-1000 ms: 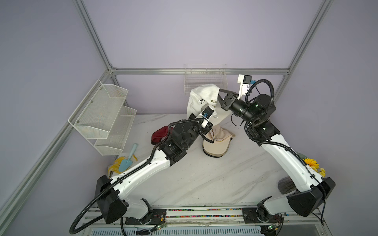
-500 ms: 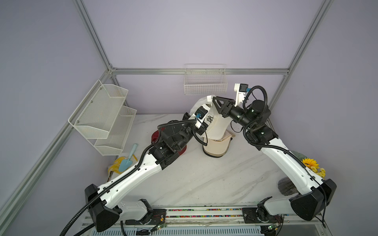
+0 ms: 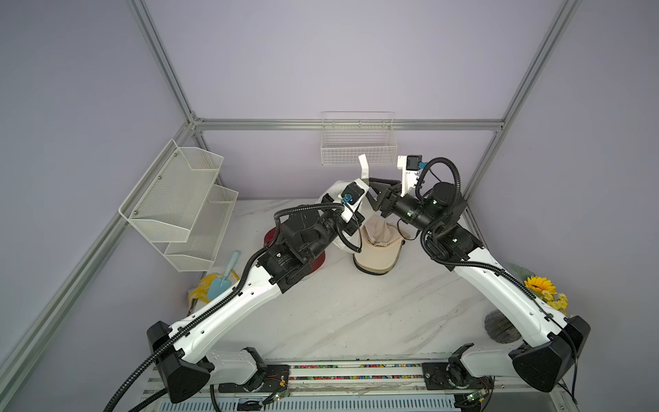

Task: Open the adjustable buckle of the baseball cap
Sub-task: Pull the adjustable strap on the baseball cap.

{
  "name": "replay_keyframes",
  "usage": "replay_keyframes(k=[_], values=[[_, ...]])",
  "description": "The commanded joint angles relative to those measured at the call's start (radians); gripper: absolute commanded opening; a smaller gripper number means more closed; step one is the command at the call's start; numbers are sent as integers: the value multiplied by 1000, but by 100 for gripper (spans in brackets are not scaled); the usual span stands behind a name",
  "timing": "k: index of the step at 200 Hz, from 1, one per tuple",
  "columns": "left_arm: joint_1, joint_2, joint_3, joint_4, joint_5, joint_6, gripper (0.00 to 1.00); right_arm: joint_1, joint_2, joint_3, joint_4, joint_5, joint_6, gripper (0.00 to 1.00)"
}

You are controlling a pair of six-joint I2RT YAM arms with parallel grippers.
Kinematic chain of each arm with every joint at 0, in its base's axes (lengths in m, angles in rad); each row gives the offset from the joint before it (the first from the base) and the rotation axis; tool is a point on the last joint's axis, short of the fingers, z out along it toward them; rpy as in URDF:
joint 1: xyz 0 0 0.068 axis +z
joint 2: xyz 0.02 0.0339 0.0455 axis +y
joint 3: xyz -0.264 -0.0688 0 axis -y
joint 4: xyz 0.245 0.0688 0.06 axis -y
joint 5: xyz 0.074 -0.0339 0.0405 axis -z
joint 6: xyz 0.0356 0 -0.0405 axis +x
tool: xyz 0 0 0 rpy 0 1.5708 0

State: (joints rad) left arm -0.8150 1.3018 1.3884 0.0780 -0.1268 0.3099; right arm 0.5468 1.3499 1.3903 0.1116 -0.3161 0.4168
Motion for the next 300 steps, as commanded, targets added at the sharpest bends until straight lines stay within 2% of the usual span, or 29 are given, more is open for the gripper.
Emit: replay_keyframes(k=[1,22,48,86,98,110,117,137,188,234,300], values=[[5,-3,62,-15,38,-20,0,13,-32,-22,53,-39,-22,46],[10,-9,75,-54,63,-33,0,13,-39,-45,88,-43,-26,41],[21,-21,85,-100,95,-48,0,13,-44,-61,119,-41,-20,26],[50,-37,91,-162,165,-90,0,13,-43,-54,122,-28,-31,13],[60,-50,83,-168,172,-99,0,13,-49,-54,115,-29,-40,17],[75,-67,80,-176,184,-112,0,13,-59,-57,99,-40,-58,35],[83,-77,80,-182,193,-121,0,13,-64,-57,83,-45,-73,42],[114,-96,95,-212,229,-147,0,13,-96,-78,46,-38,-123,48],[174,-71,175,-310,387,-226,0,19,-132,-88,20,-59,-202,52],[200,-50,211,-321,454,-270,0,66,-134,-80,-21,-71,-273,52],[206,-10,257,-378,550,-284,0,70,-105,-63,22,-51,-265,48]])
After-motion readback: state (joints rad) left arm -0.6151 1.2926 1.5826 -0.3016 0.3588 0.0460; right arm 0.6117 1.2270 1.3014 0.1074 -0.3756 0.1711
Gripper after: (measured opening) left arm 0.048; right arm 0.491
